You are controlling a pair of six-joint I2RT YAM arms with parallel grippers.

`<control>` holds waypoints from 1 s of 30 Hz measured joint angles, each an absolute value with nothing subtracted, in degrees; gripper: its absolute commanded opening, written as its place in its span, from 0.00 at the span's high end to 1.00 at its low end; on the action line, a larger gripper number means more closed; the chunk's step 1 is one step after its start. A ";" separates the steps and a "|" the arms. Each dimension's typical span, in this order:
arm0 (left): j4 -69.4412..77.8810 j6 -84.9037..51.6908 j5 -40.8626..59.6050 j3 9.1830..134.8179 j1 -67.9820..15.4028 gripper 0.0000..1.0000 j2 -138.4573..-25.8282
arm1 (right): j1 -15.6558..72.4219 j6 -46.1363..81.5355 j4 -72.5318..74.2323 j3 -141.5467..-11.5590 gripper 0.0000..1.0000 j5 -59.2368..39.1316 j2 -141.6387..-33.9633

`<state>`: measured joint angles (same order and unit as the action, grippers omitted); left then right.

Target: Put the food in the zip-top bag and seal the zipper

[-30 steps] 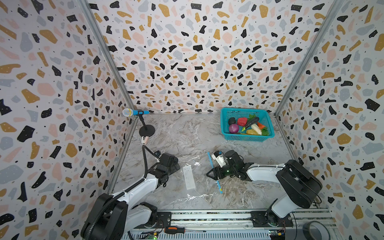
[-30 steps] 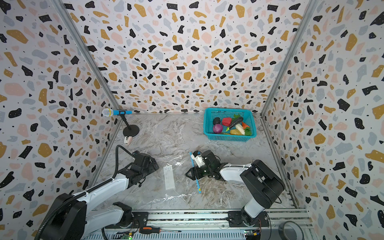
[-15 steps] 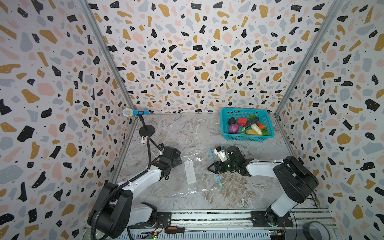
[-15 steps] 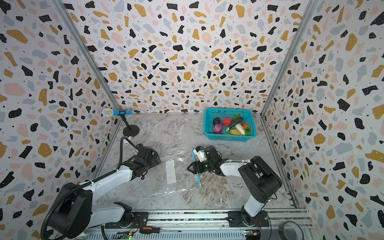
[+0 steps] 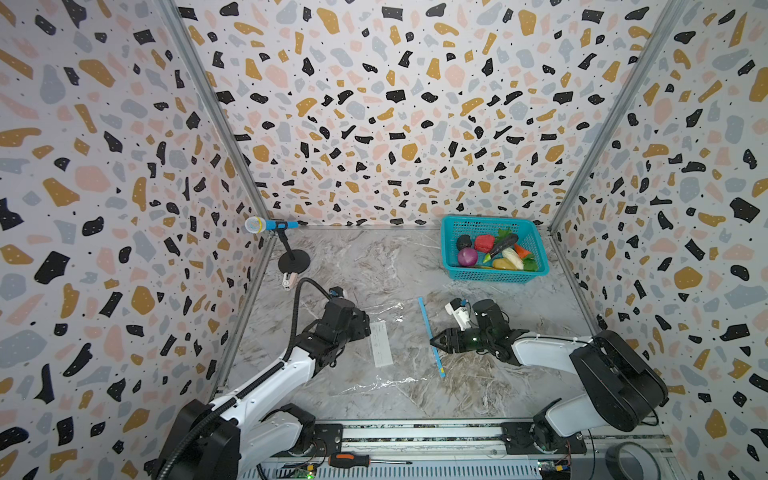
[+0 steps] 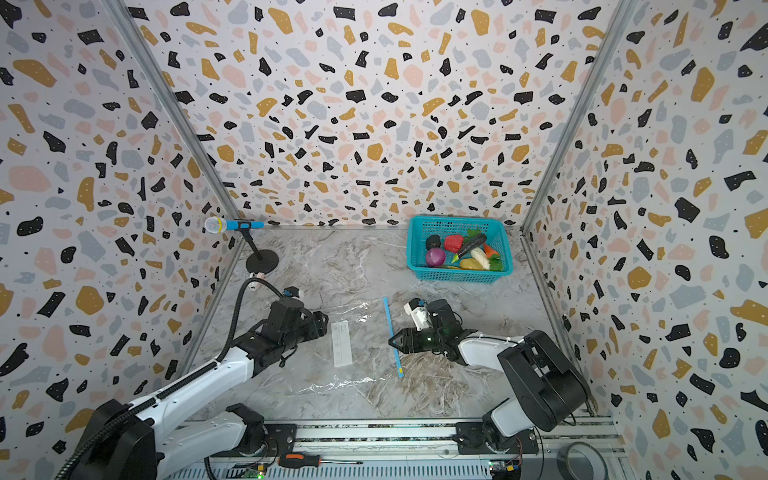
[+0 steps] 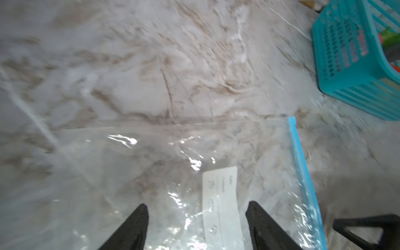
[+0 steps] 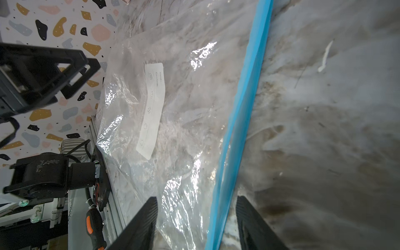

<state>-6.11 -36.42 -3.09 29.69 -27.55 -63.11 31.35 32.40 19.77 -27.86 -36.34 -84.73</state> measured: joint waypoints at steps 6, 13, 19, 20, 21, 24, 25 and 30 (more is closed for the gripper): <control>-0.08 -36.01 2.79 26.50 -28.23 0.34 -67.48 | 31.11 32.60 20.64 -27.35 0.50 -37.36 -84.90; 3.70 -36.03 4.69 23.49 -28.29 0.35 -70.70 | 31.27 32.53 22.57 -27.35 0.52 -38.20 -86.65; 5.32 -36.07 5.37 21.82 -28.29 0.35 -71.11 | 31.99 32.49 22.79 -27.35 0.56 -38.41 -88.47; 5.54 -36.12 5.34 21.71 -28.29 0.35 -71.11 | 32.08 32.49 22.81 -27.38 0.57 -38.44 -88.73; 5.82 -36.16 5.34 21.56 -28.29 0.35 -71.11 | 32.16 32.47 22.83 -27.38 0.58 -38.52 -89.01; 7.22 -36.29 5.37 20.95 -28.29 0.35 -71.11 | 32.29 32.51 23.09 -27.38 0.61 -38.98 -89.67; 7.53 -36.47 5.39 20.86 -28.29 0.35 -71.11 | 32.38 32.51 23.22 -27.40 0.61 -39.11 -89.84; 8.69 -36.84 5.50 20.34 -28.29 0.35 -71.11 | 32.56 32.51 24.14 -27.59 0.70 -39.72 -90.63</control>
